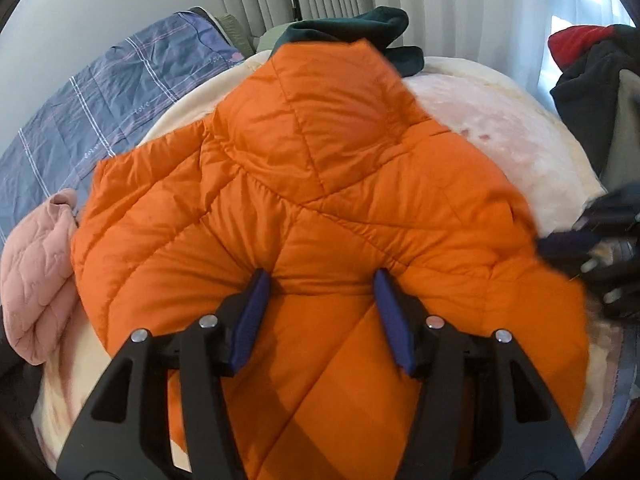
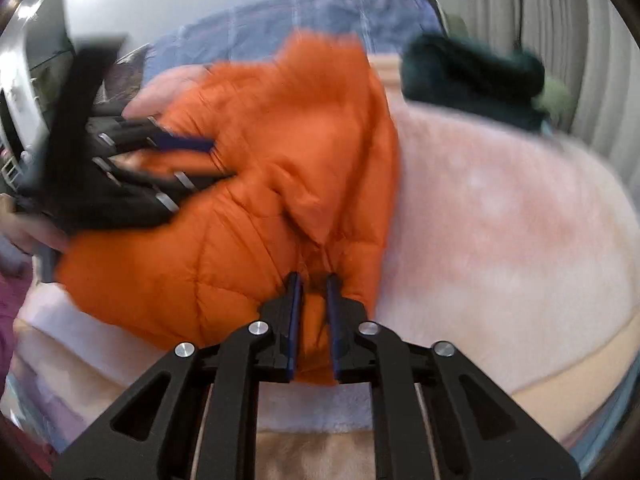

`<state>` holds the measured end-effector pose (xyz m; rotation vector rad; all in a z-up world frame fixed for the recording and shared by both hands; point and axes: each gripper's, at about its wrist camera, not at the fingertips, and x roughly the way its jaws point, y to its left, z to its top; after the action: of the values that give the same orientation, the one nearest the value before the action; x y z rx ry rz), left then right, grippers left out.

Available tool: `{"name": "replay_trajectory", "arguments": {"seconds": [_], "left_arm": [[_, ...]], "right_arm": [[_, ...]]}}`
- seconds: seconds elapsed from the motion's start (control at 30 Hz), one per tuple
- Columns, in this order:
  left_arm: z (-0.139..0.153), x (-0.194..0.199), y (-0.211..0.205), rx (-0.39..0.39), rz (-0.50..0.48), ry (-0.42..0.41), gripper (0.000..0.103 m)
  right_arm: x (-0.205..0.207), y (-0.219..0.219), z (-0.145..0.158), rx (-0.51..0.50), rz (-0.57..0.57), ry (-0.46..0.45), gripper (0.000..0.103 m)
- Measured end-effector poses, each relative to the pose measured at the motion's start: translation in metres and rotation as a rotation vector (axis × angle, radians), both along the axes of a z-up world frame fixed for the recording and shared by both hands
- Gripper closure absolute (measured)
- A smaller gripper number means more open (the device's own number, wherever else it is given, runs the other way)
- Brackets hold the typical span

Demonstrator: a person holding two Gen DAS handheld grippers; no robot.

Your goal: Fold large clothes

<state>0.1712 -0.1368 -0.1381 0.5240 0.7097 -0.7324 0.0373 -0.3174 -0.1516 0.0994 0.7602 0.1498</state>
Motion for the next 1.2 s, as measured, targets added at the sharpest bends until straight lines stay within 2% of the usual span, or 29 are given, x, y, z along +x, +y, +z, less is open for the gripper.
{"name": "replay_trajectory", "arguments": {"seconds": [0.07,0.13,0.2,0.27,0.33,0.4,0.43,0.47,0.57,0.67,0.7,0.77,0.83,0.9,0.93,1.0,1.07,1.13,1.2], "left_arm": [[-0.001,-0.003,0.001,0.004,0.007,-0.016,0.047],[0.001,-0.003,0.003,-0.007,0.015,-0.010,0.047],[0.000,-0.003,0.005,-0.016,0.015,-0.007,0.047],[0.001,-0.001,0.006,-0.027,0.015,-0.001,0.047],[0.001,-0.001,0.007,-0.034,0.014,0.003,0.047],[0.001,-0.001,0.008,-0.037,0.013,0.002,0.047],[0.001,-0.002,0.008,-0.044,0.011,0.003,0.047],[0.000,-0.002,0.008,-0.047,0.008,0.006,0.047],[-0.002,-0.003,0.006,-0.034,-0.002,-0.002,0.047],[0.000,0.001,0.006,-0.030,-0.013,0.020,0.047],[0.000,0.001,0.006,-0.027,-0.018,0.024,0.047],[0.000,0.002,0.005,-0.021,-0.027,0.032,0.047],[0.000,0.003,0.006,-0.020,-0.031,0.039,0.047],[0.000,0.002,0.007,-0.019,-0.031,0.043,0.047],[0.000,0.002,0.008,-0.017,-0.034,0.044,0.047],[-0.001,0.001,0.010,-0.018,-0.040,0.040,0.047],[-0.002,0.001,0.011,-0.027,-0.037,0.042,0.047],[-0.002,0.001,0.011,-0.029,-0.035,0.039,0.047],[-0.003,-0.001,0.011,-0.030,-0.035,0.034,0.047]], "right_arm": [[0.001,0.000,0.010,0.008,-0.008,0.015,0.093],[-0.001,0.003,0.027,-0.041,-0.013,-0.005,0.093],[-0.011,0.006,0.052,-0.041,-0.002,-0.096,0.092],[-0.019,0.015,0.071,-0.009,0.056,-0.180,0.090],[-0.014,0.030,0.067,-0.015,0.117,-0.168,0.090],[0.003,0.042,0.033,-0.076,0.111,-0.055,0.089],[0.010,0.042,0.015,-0.068,0.094,-0.022,0.091],[0.010,0.042,0.007,-0.056,0.081,-0.034,0.091],[-0.003,0.053,0.022,-0.082,0.051,-0.088,0.089],[-0.024,0.073,0.039,0.051,0.226,-0.153,0.089],[-0.029,0.086,0.039,0.073,0.309,-0.149,0.089],[-0.027,0.106,0.032,0.081,0.394,-0.133,0.089],[-0.008,0.121,0.012,0.066,0.359,-0.078,0.089],[0.019,0.127,-0.019,0.083,0.334,0.047,0.096],[0.025,0.125,-0.024,0.111,0.335,0.063,0.099],[0.028,0.120,-0.018,0.153,0.340,0.101,0.099],[0.023,0.116,-0.008,0.139,0.345,0.106,0.099],[0.008,0.109,0.015,0.117,0.354,0.048,0.097],[-0.005,0.093,0.045,0.094,0.324,-0.071,0.095]]}}
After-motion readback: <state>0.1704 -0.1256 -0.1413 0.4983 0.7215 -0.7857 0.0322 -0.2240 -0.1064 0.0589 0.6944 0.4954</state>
